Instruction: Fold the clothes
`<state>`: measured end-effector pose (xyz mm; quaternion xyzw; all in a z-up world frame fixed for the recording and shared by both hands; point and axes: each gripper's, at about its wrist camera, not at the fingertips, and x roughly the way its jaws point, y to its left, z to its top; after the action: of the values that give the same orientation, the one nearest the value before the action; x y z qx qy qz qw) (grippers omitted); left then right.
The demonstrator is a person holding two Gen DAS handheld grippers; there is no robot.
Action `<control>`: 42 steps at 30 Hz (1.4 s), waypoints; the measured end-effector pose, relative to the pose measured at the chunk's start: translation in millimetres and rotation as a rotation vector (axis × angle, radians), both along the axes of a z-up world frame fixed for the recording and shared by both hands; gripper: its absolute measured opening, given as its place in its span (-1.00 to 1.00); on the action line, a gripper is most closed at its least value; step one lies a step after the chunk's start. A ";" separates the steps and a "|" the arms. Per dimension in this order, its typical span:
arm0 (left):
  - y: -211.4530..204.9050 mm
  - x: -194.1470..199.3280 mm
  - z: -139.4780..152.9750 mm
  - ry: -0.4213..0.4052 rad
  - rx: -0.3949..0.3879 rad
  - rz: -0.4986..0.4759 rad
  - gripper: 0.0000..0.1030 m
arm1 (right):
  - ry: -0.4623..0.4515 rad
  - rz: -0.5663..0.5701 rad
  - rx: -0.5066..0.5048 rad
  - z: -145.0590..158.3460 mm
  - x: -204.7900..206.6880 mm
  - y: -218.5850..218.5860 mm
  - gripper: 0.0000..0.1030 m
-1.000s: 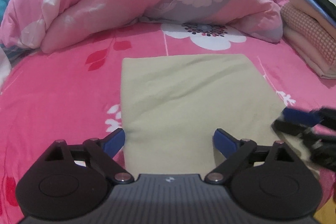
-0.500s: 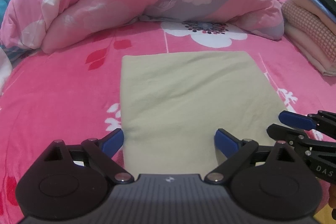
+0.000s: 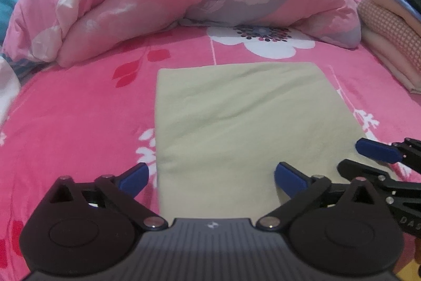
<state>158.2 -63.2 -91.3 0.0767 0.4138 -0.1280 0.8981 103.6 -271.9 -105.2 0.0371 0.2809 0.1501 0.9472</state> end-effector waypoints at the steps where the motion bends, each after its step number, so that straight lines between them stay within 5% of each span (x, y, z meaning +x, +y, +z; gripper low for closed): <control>1: 0.1 -0.9 -0.4 -0.008 0.001 -0.004 1.00 | 0.000 0.003 -0.001 -0.1 0.1 -0.1 -0.20; 6: 8.0 -8.9 5.1 -0.052 -0.036 -0.031 1.00 | 0.017 0.019 0.014 13.2 7.3 -6.7 -0.19; 11: 21.2 -20.6 26.5 -0.205 -0.121 -0.007 0.99 | 0.001 0.025 0.060 38.2 30.9 -21.0 -0.21; 14: 17.2 -22.8 27.3 -0.238 -0.150 -0.070 0.80 | 0.018 0.056 0.065 41.4 64.1 -19.8 -0.33; 16: 12.1 -23.2 19.7 -0.227 -0.142 -0.105 0.38 | 0.045 0.094 0.086 37.3 87.9 -17.3 -0.44; 18: 6.9 -20.9 3.1 -0.162 -0.120 -0.127 0.17 | 0.090 0.095 0.087 27.6 113.1 -15.8 -0.56; 21: 6.8 -25.5 -9.0 -0.176 -0.115 -0.131 0.17 | 0.147 0.017 0.102 10.8 147.3 -24.7 -0.92; 23: 9.2 -27.4 -7.9 -0.176 -0.122 -0.131 0.16 | 0.157 -0.071 0.137 14.3 157.4 -34.9 -0.94; 27: 20.3 -34.6 -5.3 -0.194 -0.153 -0.127 0.18 | 0.104 0.009 0.128 49.2 133.3 -17.2 -0.81; 30: 26.1 -39.4 -7.2 -0.203 -0.159 -0.134 0.18 | 0.147 0.209 0.110 59.5 122.4 23.2 -0.81; 35: 32.1 -45.0 -11.3 -0.211 -0.161 -0.143 0.18 | 0.252 0.349 0.016 35.9 162.7 95.6 -0.86; 40: 40.1 -45.9 -12.3 -0.212 -0.195 -0.157 0.19 | 0.237 0.154 -0.003 28.6 212.1 104.4 -0.76; 42: 45.9 -46.3 -11.3 -0.212 -0.219 -0.162 0.19 | 0.253 0.142 0.071 38.1 205.4 87.5 -0.76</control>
<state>111.9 -17.3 -102.6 0.0245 0.2925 -0.2357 0.9264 309.0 -184.4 -67.1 0.0695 0.3944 0.2206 0.8894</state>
